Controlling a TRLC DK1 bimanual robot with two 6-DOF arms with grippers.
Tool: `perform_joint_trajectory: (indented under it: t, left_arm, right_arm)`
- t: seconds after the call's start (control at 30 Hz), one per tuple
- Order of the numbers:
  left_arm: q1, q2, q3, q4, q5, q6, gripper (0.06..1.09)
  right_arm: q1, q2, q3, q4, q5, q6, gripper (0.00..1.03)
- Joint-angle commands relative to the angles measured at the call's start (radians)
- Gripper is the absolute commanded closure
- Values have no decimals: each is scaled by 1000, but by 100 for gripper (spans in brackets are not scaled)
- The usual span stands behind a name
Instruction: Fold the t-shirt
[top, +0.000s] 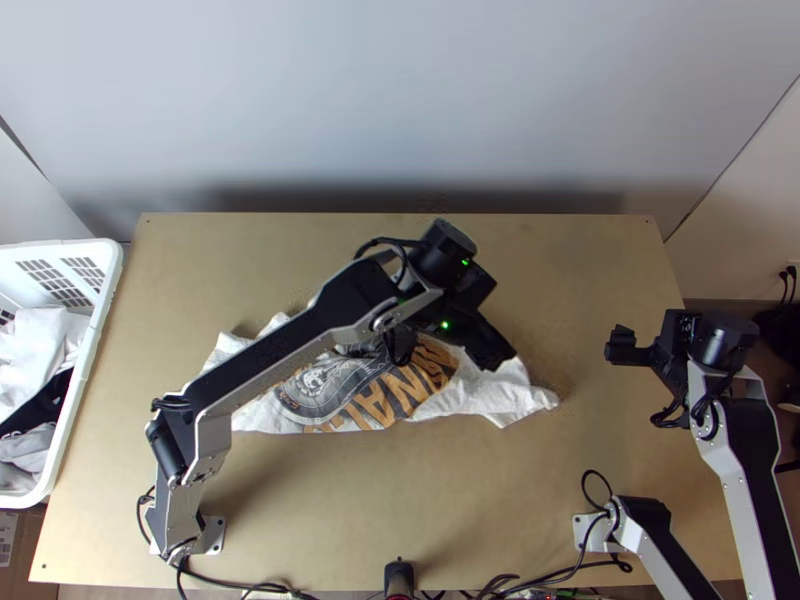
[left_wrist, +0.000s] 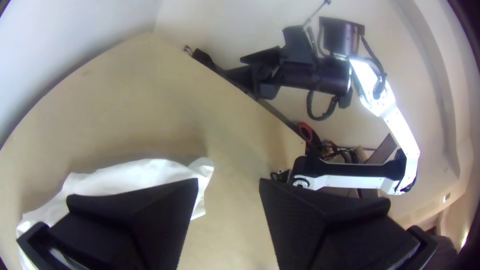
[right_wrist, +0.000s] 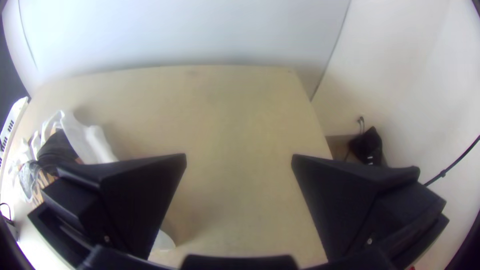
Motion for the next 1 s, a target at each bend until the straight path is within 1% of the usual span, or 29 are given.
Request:
perform_joint_trajectory:
  t: [0.0, 0.07, 0.13, 0.2, 0.27, 0.33, 0.37, 0.43, 0.47, 0.57, 0.63, 0.7, 0.77, 0.8, 0.83, 0.97]
  left_arm:
    - [-15, 34, -3, -36, 17, 46, 10]
    - [20, 36, -4, -56, 15, 60, 10]
    - [63, 43, -4, -79, 12, 72, 10]
    - [116, 43, -6, -98, -15, 98, 10]
    - [173, 36, -12, -105, -81, 121, 10]
    - [225, 30, -14, -104, -206, 138, 10]
    - [256, 22, -23, -104, -241, 143, 10]
    - [324, -3, -64, -81, -284, 146, 10]
    - [353, -21, -90, -65, -291, 146, 10]
    - [436, -89, -202, -7, -299, 160, 10]
    - [477, -148, -300, 50, -316, 183, 10]
    - [505, -220, -422, 134, -360, 212, 10]
    - [515, -294, -557, 220, -428, 262, 10]
    - [521, -329, -626, 264, -453, 284, 10]
    - [526, -359, -679, 289, -459, 295, 10]
    - [564, -443, -824, 290, -457, 290, 10]
  right_arm:
    - [11, 1, 6, -5, 0, 15, 5]
    - [43, 32, 7, -23, 0, 20, 5]
    - [100, 88, 16, -71, -12, 26, 5]
    - [144, 121, 32, -100, -38, 38, 5]
    - [189, 136, 58, -114, -81, 41, 5]
    - [241, 170, 105, -140, -127, 40, 5]
    - [267, 190, 131, -157, -150, 37, 5]
    - [328, 236, 191, -189, -170, 21, 5]
    - [362, 257, 216, -198, -170, 9, 5]
    - [447, 341, 296, -233, -170, -49, 5]
    - [473, 415, 355, -258, -170, -95, 5]
    - [513, 486, 423, -272, -170, -123, 5]
    - [557, 545, 486, -275, -169, -146, 5]
    - [585, 576, 516, -275, -167, -154, 5]
    - [601, 607, 549, -279, -167, -155, 5]
    - [648, 734, 665, -304, -166, -149, 5]
